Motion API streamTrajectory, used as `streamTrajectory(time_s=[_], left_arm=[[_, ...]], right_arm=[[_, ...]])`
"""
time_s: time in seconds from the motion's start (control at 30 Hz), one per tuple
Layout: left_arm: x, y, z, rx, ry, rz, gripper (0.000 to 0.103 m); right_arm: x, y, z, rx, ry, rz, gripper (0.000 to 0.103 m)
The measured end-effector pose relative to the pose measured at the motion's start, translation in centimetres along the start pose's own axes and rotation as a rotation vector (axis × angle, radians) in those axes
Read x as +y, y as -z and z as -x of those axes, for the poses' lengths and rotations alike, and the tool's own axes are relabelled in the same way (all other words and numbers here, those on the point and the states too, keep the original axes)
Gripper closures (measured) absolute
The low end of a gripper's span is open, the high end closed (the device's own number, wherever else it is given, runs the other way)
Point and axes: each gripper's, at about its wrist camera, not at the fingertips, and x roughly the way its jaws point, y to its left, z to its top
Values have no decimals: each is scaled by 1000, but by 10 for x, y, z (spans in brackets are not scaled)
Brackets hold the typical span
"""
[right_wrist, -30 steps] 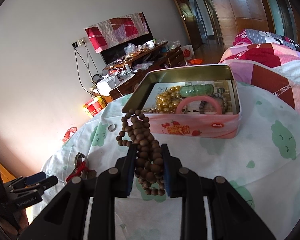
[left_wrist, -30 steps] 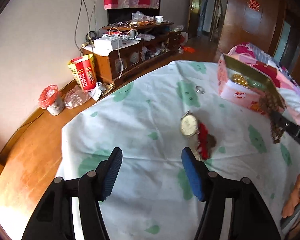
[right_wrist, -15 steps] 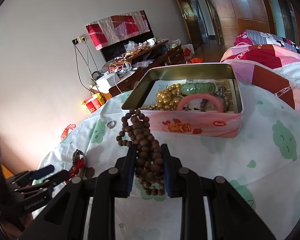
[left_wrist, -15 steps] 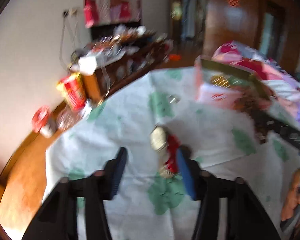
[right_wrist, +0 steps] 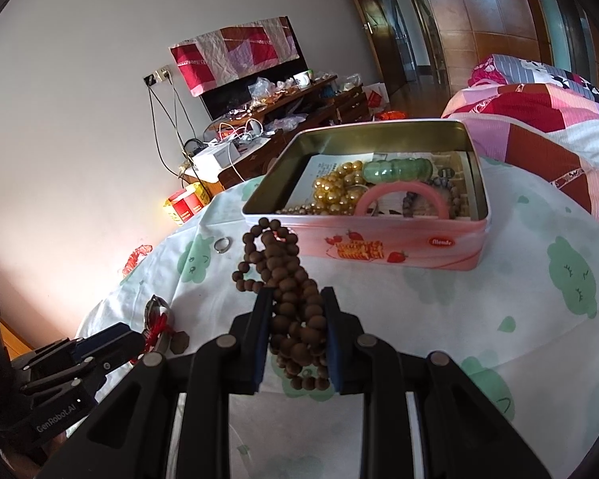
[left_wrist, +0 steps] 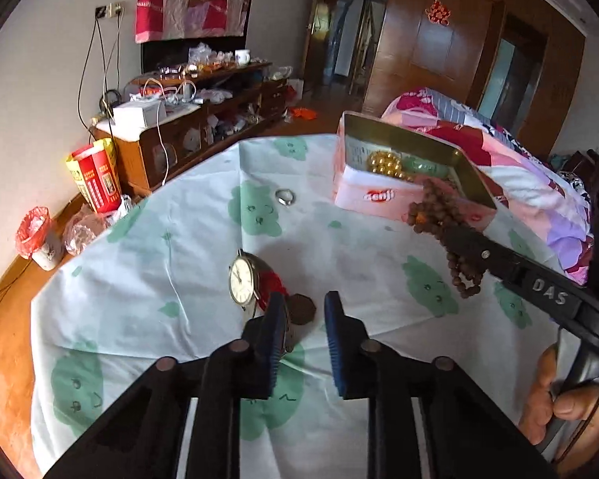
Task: Organize jewelry
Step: 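Grasp the red string knot beside the watch with the left tool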
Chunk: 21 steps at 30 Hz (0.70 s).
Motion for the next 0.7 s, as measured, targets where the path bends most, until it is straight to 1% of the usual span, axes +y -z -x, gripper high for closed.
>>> streamTrajectory(time_s=[0.13, 0.23, 0.37, 0.43, 0.53, 0.6, 0.7], left_arm=[[8, 1, -15, 59, -33, 43, 85], [14, 2, -16, 66, -38, 74, 85], [16, 2, -18, 62, -44, 86, 85], [21, 2, -23, 78, -35, 111, 85], [28, 1, -28, 90, 15, 155, 85], [32, 0, -29, 89, 30, 185, 91], [35, 0, -27, 74, 48, 210, 95]], right_arm=[[0, 0, 0, 0, 0, -4, 75], [-1, -1, -1, 1, -1, -7, 75], [-1, -1, -1, 4, 0, -4, 75], [-1, 0, 0, 4, 0, -3, 75], [-1, 0, 0, 5, 1, -5, 75], [-2, -1, 0, 6, 2, -7, 75], [-3, -1, 0, 7, 3, -11, 75]])
